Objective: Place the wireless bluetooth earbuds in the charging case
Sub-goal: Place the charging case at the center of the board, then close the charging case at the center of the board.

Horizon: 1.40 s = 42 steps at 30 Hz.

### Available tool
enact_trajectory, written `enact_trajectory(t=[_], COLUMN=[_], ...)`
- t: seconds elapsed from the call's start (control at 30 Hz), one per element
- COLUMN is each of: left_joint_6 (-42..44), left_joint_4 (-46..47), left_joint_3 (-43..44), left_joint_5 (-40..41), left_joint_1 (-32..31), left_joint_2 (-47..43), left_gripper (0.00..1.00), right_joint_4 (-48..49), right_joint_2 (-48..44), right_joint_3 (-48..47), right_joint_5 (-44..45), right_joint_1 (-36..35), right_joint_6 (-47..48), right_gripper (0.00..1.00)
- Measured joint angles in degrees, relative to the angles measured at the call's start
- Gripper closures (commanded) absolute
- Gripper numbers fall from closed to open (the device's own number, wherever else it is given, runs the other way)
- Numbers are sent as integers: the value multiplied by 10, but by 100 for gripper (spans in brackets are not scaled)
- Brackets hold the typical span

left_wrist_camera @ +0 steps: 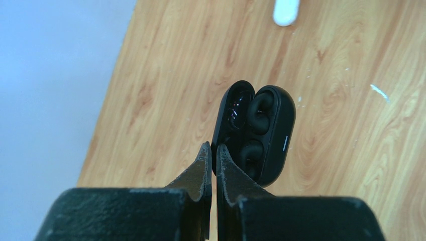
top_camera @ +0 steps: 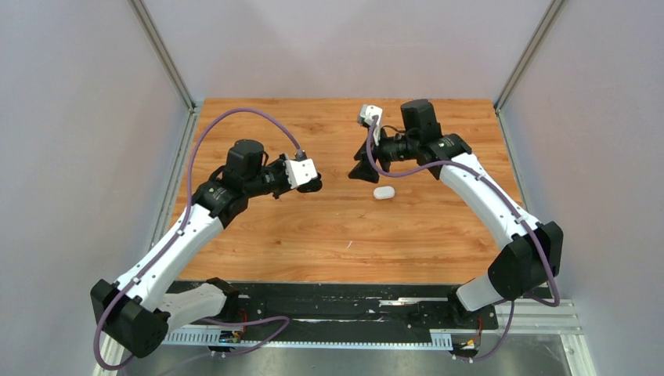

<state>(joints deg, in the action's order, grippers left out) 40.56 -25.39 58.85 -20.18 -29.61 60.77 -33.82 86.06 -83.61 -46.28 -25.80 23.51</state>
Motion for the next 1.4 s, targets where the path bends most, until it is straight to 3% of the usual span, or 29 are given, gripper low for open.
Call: enact_trajectory(t=[0.27,0.53,0.9,0.97,1.0,1.07,1.13,1.2,1.4], left_joint_6=[-64,-134,-142,-143,-143,-144,-143,-150,-174], left_joint_4=[43,94,141,137,134,127,118,107,68], left_joint_3=[-32,-49,-43,-26,-16,13,34,51,88], left_joint_5=[-46,-65,-43,-38,-36,-33,-29,-19,-19], left_joint_1=[-4,-11,-50,-54,-55,-56,-57,-54,-11], left_joint_2=[82,178,330,358,370,396,408,407,332], left_gripper=[100,100,100,88,74,56,47,40,33], right_joint_4=[-9,-11,-9,-10,-11,-11,-10,-10,-11], right_joint_2=[0,1,-34,-46,-49,-50,-48,-42,14], right_joint_3=[92,139,186,201,205,210,210,210,194], right_joint_5=[-25,-37,-33,-32,-32,-32,-31,-31,-32], right_joint_1=[3,4,15,19,21,24,27,30,31], right_joint_6=[-12,25,39,40,41,42,45,52,89], right_gripper=[33,33,32,32,32,33,33,33,33])
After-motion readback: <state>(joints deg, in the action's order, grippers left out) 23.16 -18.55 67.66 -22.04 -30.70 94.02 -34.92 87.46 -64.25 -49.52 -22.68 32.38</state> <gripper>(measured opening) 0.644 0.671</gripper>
